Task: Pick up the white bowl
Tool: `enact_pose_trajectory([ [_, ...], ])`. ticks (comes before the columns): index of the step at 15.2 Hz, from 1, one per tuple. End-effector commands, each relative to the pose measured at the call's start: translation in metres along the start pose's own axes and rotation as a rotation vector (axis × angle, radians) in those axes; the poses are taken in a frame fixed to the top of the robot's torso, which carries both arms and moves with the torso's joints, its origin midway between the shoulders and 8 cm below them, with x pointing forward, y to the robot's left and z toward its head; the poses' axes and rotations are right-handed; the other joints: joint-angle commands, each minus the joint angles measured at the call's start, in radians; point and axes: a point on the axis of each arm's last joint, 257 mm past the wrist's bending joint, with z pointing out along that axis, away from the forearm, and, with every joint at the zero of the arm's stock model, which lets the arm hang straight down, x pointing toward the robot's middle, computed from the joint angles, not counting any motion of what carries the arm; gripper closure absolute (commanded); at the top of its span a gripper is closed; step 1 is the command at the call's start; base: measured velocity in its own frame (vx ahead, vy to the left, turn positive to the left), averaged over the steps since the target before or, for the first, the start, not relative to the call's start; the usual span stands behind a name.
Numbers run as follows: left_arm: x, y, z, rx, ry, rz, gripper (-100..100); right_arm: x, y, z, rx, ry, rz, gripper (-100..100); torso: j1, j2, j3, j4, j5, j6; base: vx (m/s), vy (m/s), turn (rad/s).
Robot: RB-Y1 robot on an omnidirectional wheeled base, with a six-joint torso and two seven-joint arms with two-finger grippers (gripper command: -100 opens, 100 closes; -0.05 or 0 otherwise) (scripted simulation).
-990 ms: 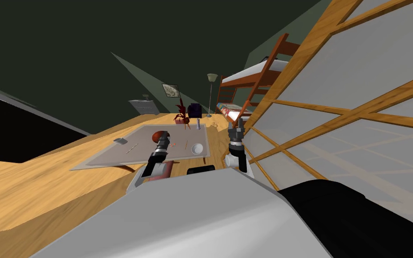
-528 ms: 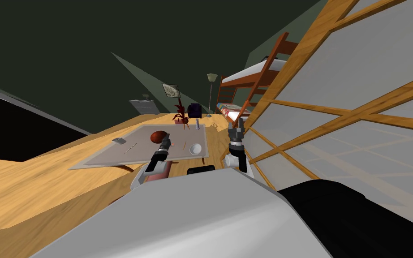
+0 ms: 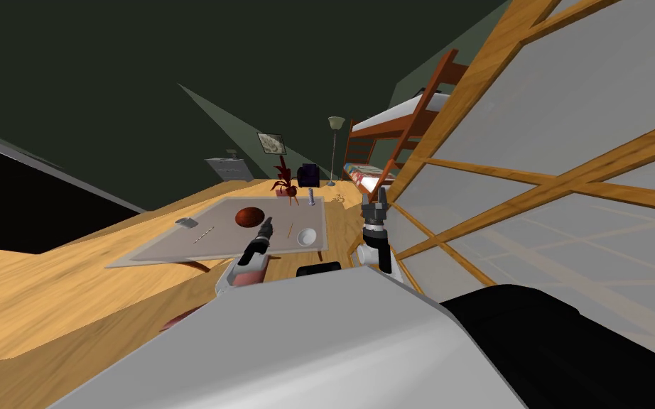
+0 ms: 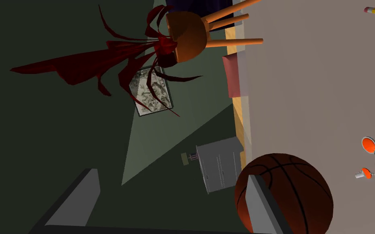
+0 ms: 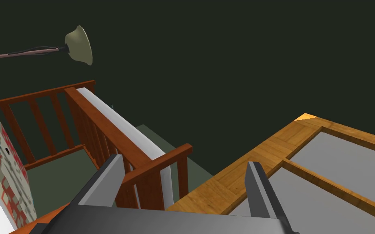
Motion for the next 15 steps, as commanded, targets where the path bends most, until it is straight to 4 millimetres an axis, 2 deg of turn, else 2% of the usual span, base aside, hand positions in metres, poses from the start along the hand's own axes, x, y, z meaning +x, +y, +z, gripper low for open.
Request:
enact_pose_trajectory([
  [1, 0.001, 0.019, 0.003, -0.055, 0.001, -0.006, -100, 0.000, 0.000, 0.000, 0.000, 0.000, 0.000, 0, 0.000, 0.000, 0.000, 0.000, 0.000, 0.000, 0.009, -0.073, 0.015],
  [2, 0.002, 0.035, 0.006, -0.103, 0.002, -0.015, -100, 0.000, 0.000, 0.000, 0.000, 0.000, 0.000, 0, 0.000, 0.000, 0.000, 0.000, 0.000, 0.000, 0.004, -0.080, 0.017],
  [3, 0.002, 0.038, 0.006, -0.111, 0.002, -0.015, -100, 0.000, 0.000, 0.000, 0.000, 0.000, 0.000, 0, 0.000, 0.000, 0.000, 0.000, 0.000, 0.000, 0.003, -0.080, 0.015],
  [4, 0.004, 0.054, 0.009, -0.158, 0.003, -0.024, -100, 0.000, 0.000, 0.000, 0.000, 0.000, 0.000, 0, 0.000, 0.000, 0.000, 0.000, 0.000, 0.000, 0.010, -0.076, 0.020],
  [5, 0.004, 0.057, 0.009, -0.167, 0.003, -0.024, -100, 0.000, 0.000, 0.000, 0.000, 0.000, 0.000, 0, 0.000, 0.000, 0.000, 0.000, 0.000, 0.000, 0.006, -0.074, 0.017],
  [8, 0.009, 0.091, 0.011, -0.269, 0.005, -0.045, -100, 0.000, 0.000, 0.000, 0.000, 0.000, 0.000, 0, 0.000, 0.000, 0.000, 0.000, 0.000, 0.000, 0.007, -0.074, 0.017],
  [9, 0.009, 0.094, 0.011, -0.278, 0.005, -0.045, -100, 0.000, 0.000, 0.000, 0.000, 0.000, 0.000, 0, 0.000, 0.000, 0.000, 0.000, 0.000, 0.000, 0.008, -0.071, 0.018],
  [12, 0.016, 0.125, 0.010, -0.380, 0.010, -0.069, -100, 0.000, 0.000, 0.000, 0.000, 0.000, 0.000, 0, 0.000, 0.000, 0.000, 0.000, 0.000, 0.000, 0.003, -0.073, 0.018],
  [15, 0.021, 0.144, 0.007, -0.437, 0.013, -0.082, -100, 0.000, 0.000, 0.000, 0.000, 0.000, 0.000, 0, 0.000, 0.000, 0.000, 0.000, 0.000, 0.000, 0.003, -0.070, 0.016],
])
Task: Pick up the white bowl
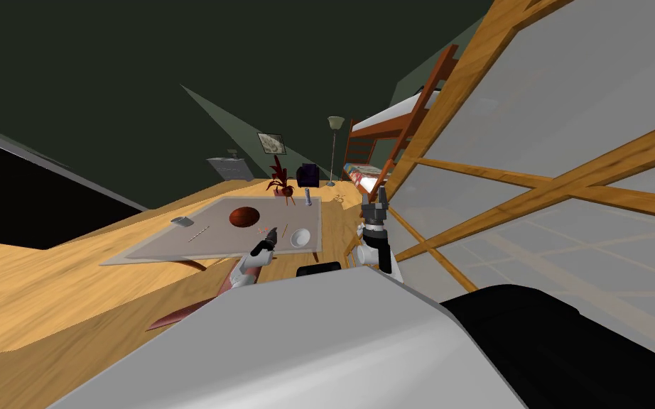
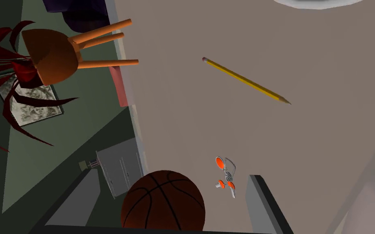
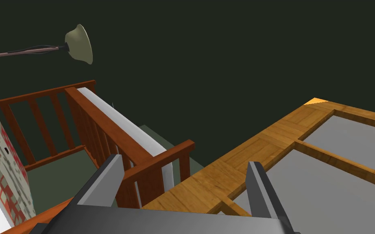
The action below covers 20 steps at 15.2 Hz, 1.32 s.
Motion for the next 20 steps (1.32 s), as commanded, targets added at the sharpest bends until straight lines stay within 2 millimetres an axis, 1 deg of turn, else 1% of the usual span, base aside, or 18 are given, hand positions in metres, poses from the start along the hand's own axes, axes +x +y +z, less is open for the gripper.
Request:
enact_pose_trajectory([
  [1, 0.006, 0.024, 0.005, -0.073, 0.006, -0.017, -100, 0.000, 0.000, 0.000, 0.000, 0.000, 0.000, 0, 0.000, 0.000, 0.000, 0.000, 0.000, 0.000, 0.008, -0.070, 0.015],
  [2, 0.005, 0.025, 0.005, -0.076, 0.006, -0.017, -100, 0.000, 0.000, 0.000, 0.000, 0.000, 0.000, 0, 0.000, 0.000, 0.000, 0.000, 0.000, 0.000, -0.001, -0.065, 0.012],
  [3, 0.011, 0.038, 0.008, -0.121, 0.012, -0.030, -100, 0.000, 0.000, 0.000, 0.000, 0.000, 0.000, 0, 0.000, 0.000, 0.000, 0.000, 0.000, 0.000, -0.002, -0.064, 0.021],
  [4, 0.011, 0.040, 0.008, -0.125, 0.012, -0.030, -100, 0.000, 0.000, 0.000, 0.000, 0.000, 0.000, 0, 0.001, 0.000, 0.000, 0.000, 0.000, 0.000, 0.004, -0.064, 0.015],
  [5, 0.017, 0.054, 0.010, -0.171, 0.018, -0.042, -100, 0.000, 0.000, 0.000, 0.000, 0.000, 0.000, 0, 0.001, 0.000, 0.000, 0.000, 0.000, 0.000, 0.008, -0.068, 0.014],
  [7, 0.017, 0.054, 0.010, -0.171, 0.018, -0.042, -100, 0.000, 0.000, 0.000, 0.000, 0.000, 0.000, 0, 0.001, 0.000, 0.000, 0.000, 0.000, 0.000, 0.008, -0.050, 0.010],
  [9, 0.032, 0.079, 0.011, -0.259, 0.034, -0.068, -100, 0.000, 0.000, 0.000, 0.000, 0.000, 0.000, 0, 0.002, 0.000, 0.000, 0.000, 0.000, 0.000, 0.001, -0.051, 0.013],
  [10, 0.032, 0.079, 0.011, -0.259, 0.034, -0.068, -100, 0.000, 0.000, 0.000, 0.000, 0.000, 0.000, 0, 0.001, 0.000, 0.000, 0.000, 0.000, 0.000, 0.004, -0.063, 0.019],
  [12, 0.050, 0.101, 0.010, -0.336, 0.054, -0.093, -100, 0.000, 0.000, 0.000, 0.000, 0.000, 0.000, 0, 0.001, 0.000, 0.000, 0.000, 0.000, 0.000, 0.005, -0.069, 0.019],
  [13, 0.050, 0.101, 0.010, -0.336, 0.054, -0.093, -100, 0.000, 0.000, 0.000, 0.000, 0.000, 0.000, 0, 0.000, 0.000, 0.000, 0.000, 0.000, 0.000, 0.003, -0.075, 0.016],
  [14, 0.060, 0.110, 0.009, -0.370, 0.066, -0.105, -100, 0.000, 0.000, 0.000, 0.000, 0.000, 0.000, 0, 0.000, 0.000, 0.000, 0.000, 0.000, 0.000, 0.001, -0.069, 0.011],
  [15, 0.060, 0.110, 0.009, -0.370, 0.066, -0.105, -100, 0.000, 0.000, 0.000, 0.000, 0.000, 0.000, 0, 0.000, 0.000, 0.000, 0.000, 0.000, 0.000, 0.001, -0.054, 0.010],
  [17, 0.082, 0.126, 0.005, -0.428, 0.091, -0.128, -100, 0.000, 0.000, 0.000, 0.000, 0.000, 0.000, 0, 0.001, 0.000, 0.000, 0.000, 0.000, 0.000, 0.004, -0.045, 0.012],
  [18, 0.082, 0.126, 0.005, -0.428, 0.091, -0.128, -100, 0.000, 0.000, 0.000, 0.000, 0.000, 0.000, 0, 0.001, 0.000, 0.000, 0.000, 0.000, 0.000, 0.004, -0.043, 0.006],
  [20, 0.106, 0.136, 0.000, -0.471, 0.119, -0.151, -100, 0.000, 0.000, 0.000, 0.000, 0.000, 0.000, 0, 0.002, 0.000, 0.000, 0.000, 0.000, 0.000, 0.002, -0.030, 0.000],
])
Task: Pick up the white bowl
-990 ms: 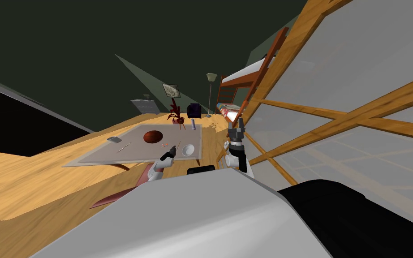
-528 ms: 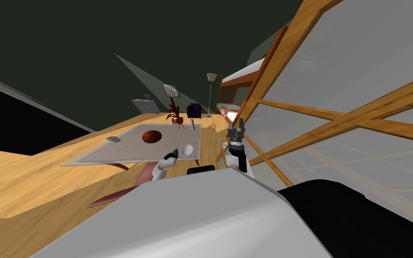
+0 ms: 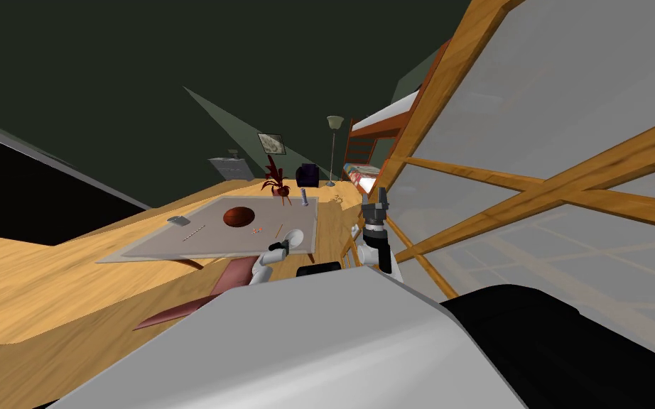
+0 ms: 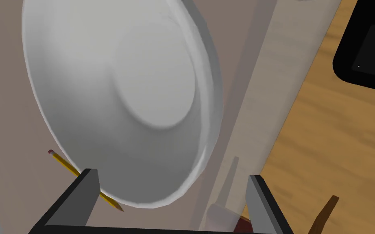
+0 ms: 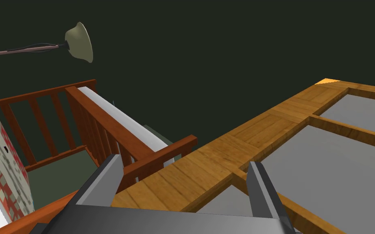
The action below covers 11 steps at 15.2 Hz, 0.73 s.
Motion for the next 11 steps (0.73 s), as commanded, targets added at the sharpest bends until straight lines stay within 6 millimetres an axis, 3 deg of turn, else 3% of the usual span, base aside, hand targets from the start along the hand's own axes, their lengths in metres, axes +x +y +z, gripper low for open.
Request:
enact_pose_trajectory([
  [1, 0.022, 0.013, 0.001, -0.041, 0.030, -0.017, -100, 0.000, 0.000, 0.000, 0.000, 0.000, 0.000, 0, 0.000, 0.000, 0.000, 0.000, 0.000, 0.000, 0.008, -0.008, -0.023],
  [2, 0.030, 0.016, 0.002, -0.052, 0.041, -0.023, -100, 0.000, 0.000, 0.000, 0.000, 0.000, 0.000, 0, 0.001, 0.000, 0.000, 0.000, 0.000, 0.000, 0.007, -0.012, -0.016],
  [3, 0.020, 0.009, 0.002, -0.033, 0.026, -0.015, -100, 0.000, 0.000, 0.000, 0.000, 0.000, 0.000, 0, 0.001, 0.000, 0.000, 0.000, 0.000, 0.000, 0.004, -0.009, -0.007],
  [10, 0.020, 0.027, 0.011, -0.040, 0.025, -0.026, -100, 0.000, 0.000, 0.000, 0.000, 0.000, 0.000, 0, 0.004, -0.003, -0.002, -0.001, 0.001, 0.000, 0.041, 0.007, -0.029],
  [11, 0.020, 0.027, 0.011, -0.038, 0.025, -0.027, 100, 0.000, 0.000, 0.000, 0.000, 0.000, 0.000, 0, 0.003, -0.002, -0.001, -0.001, 0.001, 0.000, 0.010, 0.003, 0.000],
])
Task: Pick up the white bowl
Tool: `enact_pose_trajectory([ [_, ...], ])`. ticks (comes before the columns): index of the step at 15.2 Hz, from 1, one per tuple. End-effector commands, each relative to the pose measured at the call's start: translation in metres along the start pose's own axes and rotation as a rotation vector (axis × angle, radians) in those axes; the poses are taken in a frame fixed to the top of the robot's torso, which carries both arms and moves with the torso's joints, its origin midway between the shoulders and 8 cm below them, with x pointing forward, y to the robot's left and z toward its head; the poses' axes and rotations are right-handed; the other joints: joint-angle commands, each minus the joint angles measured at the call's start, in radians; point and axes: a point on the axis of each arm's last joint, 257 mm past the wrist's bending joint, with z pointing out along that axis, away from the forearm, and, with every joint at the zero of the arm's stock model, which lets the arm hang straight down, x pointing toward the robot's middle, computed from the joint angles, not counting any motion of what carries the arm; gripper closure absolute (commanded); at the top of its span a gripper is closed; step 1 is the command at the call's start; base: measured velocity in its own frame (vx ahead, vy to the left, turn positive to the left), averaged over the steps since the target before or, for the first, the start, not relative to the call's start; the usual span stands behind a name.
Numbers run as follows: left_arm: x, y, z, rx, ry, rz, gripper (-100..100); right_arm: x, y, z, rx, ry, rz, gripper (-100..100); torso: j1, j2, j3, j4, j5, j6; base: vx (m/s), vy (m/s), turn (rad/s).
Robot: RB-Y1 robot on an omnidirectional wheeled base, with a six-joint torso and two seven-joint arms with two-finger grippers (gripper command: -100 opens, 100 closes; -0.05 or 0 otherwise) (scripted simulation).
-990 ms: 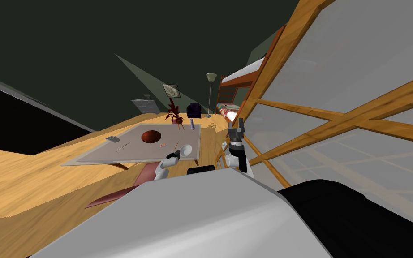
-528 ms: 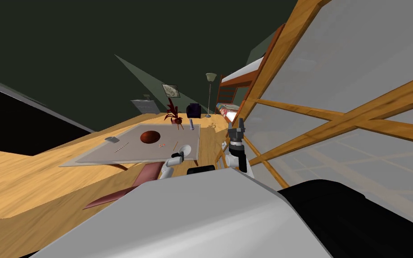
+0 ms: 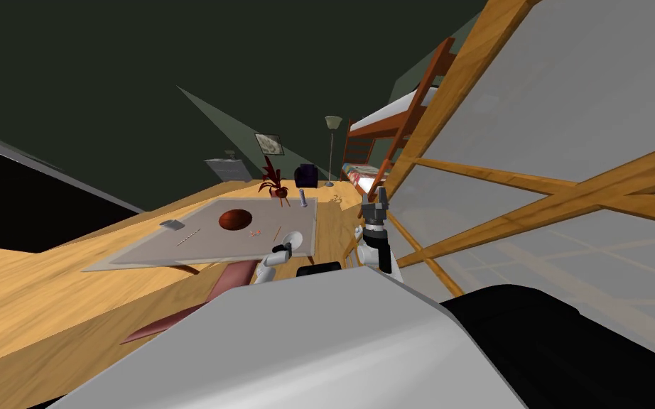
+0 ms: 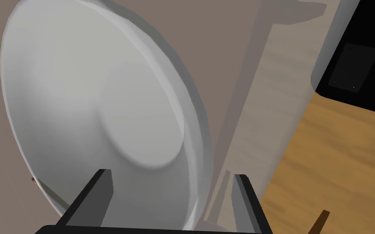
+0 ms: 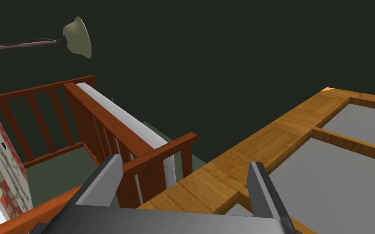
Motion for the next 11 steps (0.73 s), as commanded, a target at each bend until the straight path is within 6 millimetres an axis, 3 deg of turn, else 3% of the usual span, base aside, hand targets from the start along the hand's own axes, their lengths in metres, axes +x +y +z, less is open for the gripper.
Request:
enact_pose_trajectory([
  [1, 0.000, 0.000, 0.000, 0.000, 0.000, 0.000, 100, 0.000, 0.000, 0.000, 0.000, 0.000, 0.000, 0, 0.000, 0.000, 0.000, 0.000, 0.000, 0.000, 0.000, 0.000, 0.000],
  [5, 0.001, -0.003, -0.003, 0.000, 0.001, 0.002, 100, 0.000, 0.000, 0.000, 0.000, 0.000, 0.000, 0, 0.000, 0.002, 0.001, 0.001, 0.000, -0.001, -0.004, 0.000, 0.007],
  [11, 0.003, -0.013, -0.008, 0.000, 0.003, 0.010, 100, 0.000, 0.000, 0.000, 0.000, 0.000, 0.000, 0, -0.001, 0.007, 0.005, 0.003, 0.000, -0.001, -0.046, -0.009, 0.031],
])
